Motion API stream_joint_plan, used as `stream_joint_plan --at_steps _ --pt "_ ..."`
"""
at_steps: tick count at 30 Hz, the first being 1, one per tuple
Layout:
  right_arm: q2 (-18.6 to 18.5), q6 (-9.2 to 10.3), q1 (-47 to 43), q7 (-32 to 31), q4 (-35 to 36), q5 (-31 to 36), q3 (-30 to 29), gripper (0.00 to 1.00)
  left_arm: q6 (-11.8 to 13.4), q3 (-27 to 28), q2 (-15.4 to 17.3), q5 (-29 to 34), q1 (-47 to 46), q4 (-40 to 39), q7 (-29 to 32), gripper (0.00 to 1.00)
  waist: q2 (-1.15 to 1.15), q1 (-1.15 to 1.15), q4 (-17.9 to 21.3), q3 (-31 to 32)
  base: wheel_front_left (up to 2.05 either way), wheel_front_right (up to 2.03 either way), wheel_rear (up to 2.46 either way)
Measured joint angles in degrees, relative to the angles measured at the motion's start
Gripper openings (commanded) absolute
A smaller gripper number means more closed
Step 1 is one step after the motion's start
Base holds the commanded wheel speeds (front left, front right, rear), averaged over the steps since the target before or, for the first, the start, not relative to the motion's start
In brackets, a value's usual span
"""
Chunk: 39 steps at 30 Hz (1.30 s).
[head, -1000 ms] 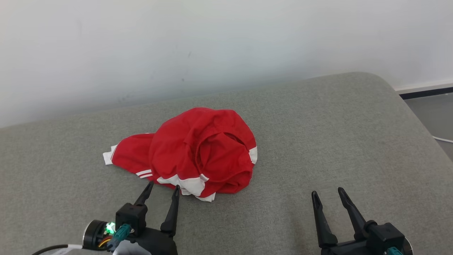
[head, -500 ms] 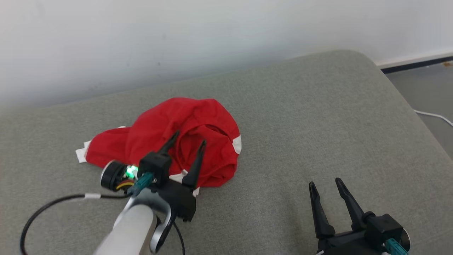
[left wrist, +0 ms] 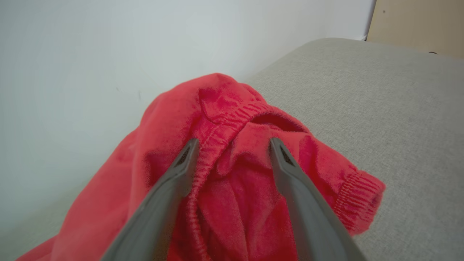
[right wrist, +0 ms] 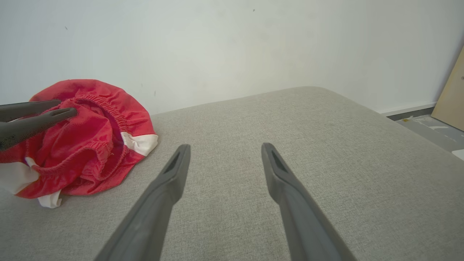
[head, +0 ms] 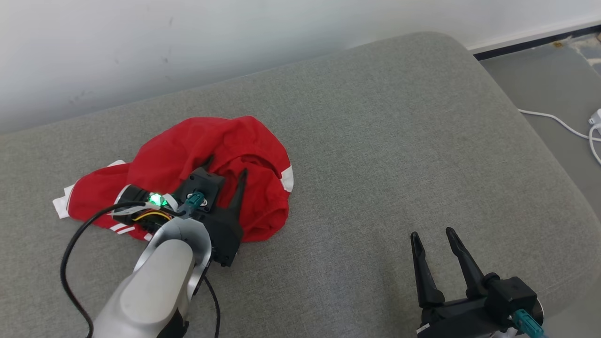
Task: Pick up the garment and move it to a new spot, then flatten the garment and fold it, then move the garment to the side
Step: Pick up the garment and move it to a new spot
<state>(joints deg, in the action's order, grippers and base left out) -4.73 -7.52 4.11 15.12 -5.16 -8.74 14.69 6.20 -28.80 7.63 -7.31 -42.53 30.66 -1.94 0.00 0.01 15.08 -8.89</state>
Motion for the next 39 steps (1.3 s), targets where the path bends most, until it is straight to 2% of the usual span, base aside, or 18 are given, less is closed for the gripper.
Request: stream_joint_plan --at_steps 7,8,10,20,24,29,35,39 --pt "0.3 0.0 0.0 0.0 -0.1 -0.2 0.2 1.0 1.8 -1.5 0.3 2.4 -2.3 5.2 -0.2 1.0 0.0 0.0 0.3 -0.8 0.0 0.0 0.0" --pt "0.3 0.0 0.1 0.0 -0.2 -0.2 0.2 1.0 1.8 -1.7 0.2 2.4 -2.5 6.0 -0.2 0.81 0.0 0.0 0.3 -0.8 0.0 0.0 0.0" --pt "0.4 0.0 0.2 0.0 -0.2 -0.3 0.3 1.0 1.4 -1.9 -0.2 2.3 -2.7 7.2 -0.4 0.0 0.0 0.0 0.1 -0.8 0.0 0.0 0.0" --pt "0.3 0.0 -0.1 0.0 -0.6 -0.5 0.5 1.0 -2.4 -1.3 -2.9 -3.2 -3.8 9.3 -5.5 0.0 0.0 0.0 -0.2 0.7 0.0 0.0 0.0" --pt "0.4 0.0 -1.2 0.0 -1.0 -0.8 0.6 1.0 -4.7 0.0 -4.0 -7.8 -4.8 6.9 -7.4 0.0 0.0 0.0 -0.3 2.2 0.0 0.0 0.0" --pt "0.5 0.0 -2.2 0.0 -1.2 -1.3 -0.1 1.0 -6.6 1.7 -4.4 -13.5 -6.2 3.6 -6.7 0.0 0.0 -0.01 -0.8 4.0 0.0 0.0 0.0" --pt "0.6 0.0 -2.8 0.0 -1.4 -1.8 -0.2 1.0 -6.6 4.8 -4.5 -18.3 -9.1 -0.8 -6.6 0.0 0.0 -0.01 -2.0 5.6 0.0 0.0 0.0" --pt "0.7 0.0 -3.5 0.0 -1.5 -1.8 -0.3 1.0 -6.6 6.4 -3.0 -19.3 -11.3 -2.9 -4.8 0.0 0.0 -0.01 -3.3 6.4 0.0 0.0 0.0"
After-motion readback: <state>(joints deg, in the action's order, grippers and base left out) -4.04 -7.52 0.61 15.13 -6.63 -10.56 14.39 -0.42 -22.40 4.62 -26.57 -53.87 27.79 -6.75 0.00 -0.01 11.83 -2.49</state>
